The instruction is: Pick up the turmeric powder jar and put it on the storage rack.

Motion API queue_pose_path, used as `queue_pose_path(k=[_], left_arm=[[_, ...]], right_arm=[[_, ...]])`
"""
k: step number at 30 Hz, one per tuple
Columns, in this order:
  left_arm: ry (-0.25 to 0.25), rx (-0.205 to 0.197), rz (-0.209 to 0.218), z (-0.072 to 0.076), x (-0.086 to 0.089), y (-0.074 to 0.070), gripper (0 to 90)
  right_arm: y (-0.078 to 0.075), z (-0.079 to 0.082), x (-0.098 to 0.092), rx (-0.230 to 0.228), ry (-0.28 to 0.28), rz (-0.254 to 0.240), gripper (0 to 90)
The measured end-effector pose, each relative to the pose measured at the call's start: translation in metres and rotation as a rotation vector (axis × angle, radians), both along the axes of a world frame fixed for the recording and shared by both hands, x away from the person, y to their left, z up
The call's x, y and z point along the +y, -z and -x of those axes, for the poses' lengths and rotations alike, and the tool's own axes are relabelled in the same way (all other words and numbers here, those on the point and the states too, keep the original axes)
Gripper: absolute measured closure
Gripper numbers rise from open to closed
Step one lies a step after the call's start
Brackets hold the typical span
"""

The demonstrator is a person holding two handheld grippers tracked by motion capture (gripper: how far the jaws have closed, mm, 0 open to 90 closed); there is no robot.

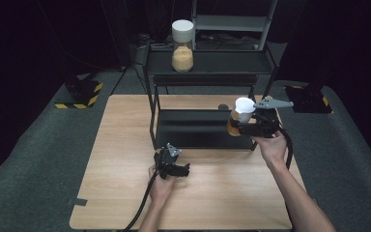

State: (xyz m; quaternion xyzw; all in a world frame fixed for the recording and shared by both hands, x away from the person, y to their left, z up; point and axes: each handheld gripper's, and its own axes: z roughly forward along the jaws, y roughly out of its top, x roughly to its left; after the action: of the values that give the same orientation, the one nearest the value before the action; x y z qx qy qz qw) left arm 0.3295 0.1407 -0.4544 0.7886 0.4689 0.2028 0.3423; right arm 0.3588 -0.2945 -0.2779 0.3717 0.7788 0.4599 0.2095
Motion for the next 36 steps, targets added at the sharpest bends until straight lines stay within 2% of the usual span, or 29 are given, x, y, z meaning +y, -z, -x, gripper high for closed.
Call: queue_pose_path(k=[1, 2, 6, 14, 17, 21, 22, 30, 36], left_arm=[[0.000, 0.000, 0.000, 0.000, 0.000, 0.000, 5.0], [0.000, 0.001, 0.001, 0.000, 0.000, 0.000, 5.0], [0.001, 0.000, 0.000, 0.000, 0.000, 0.000, 5.0], [-0.002, 0.000, 0.004, 0.000, 0.000, 0.000, 5.0], [-0.002, 0.000, 0.004, 0.000, 0.000, 0.000, 5.0], [-0.002, -0.001, 0.004, 0.000, 0.000, 0.000, 5.0], [-0.002, -0.001, 0.004, 0.000, 0.000, 0.000, 5.0], [-0.002, 0.002, 0.003, 0.000, 0.000, 0.000, 5.0], [-0.002, 0.001, 0.003, 0.000, 0.000, 0.000, 5.0]], right_arm=[[0.000, 0.000, 0.000, 0.000, 0.000, 0.000, 29.8], [-0.008, 0.000, 0.000, -0.003, 0.007, -0.002, 29.8], [-0.024, -0.001, 0.000, -0.007, 0.015, -0.004, 29.8], [-0.059, -0.008, -0.004, -0.021, -0.009, -0.025, 29.8], [-0.074, -0.014, -0.005, -0.010, -0.025, -0.034, 29.8], [-0.084, -0.018, -0.004, -0.011, -0.032, -0.036, 29.8], [-0.092, -0.021, -0.003, -0.008, -0.038, -0.043, 29.8], [-0.119, -0.033, 0.002, -0.005, -0.042, -0.064, 29.8], [-0.132, -0.040, 0.005, -0.005, -0.036, -0.087, 29.8]])
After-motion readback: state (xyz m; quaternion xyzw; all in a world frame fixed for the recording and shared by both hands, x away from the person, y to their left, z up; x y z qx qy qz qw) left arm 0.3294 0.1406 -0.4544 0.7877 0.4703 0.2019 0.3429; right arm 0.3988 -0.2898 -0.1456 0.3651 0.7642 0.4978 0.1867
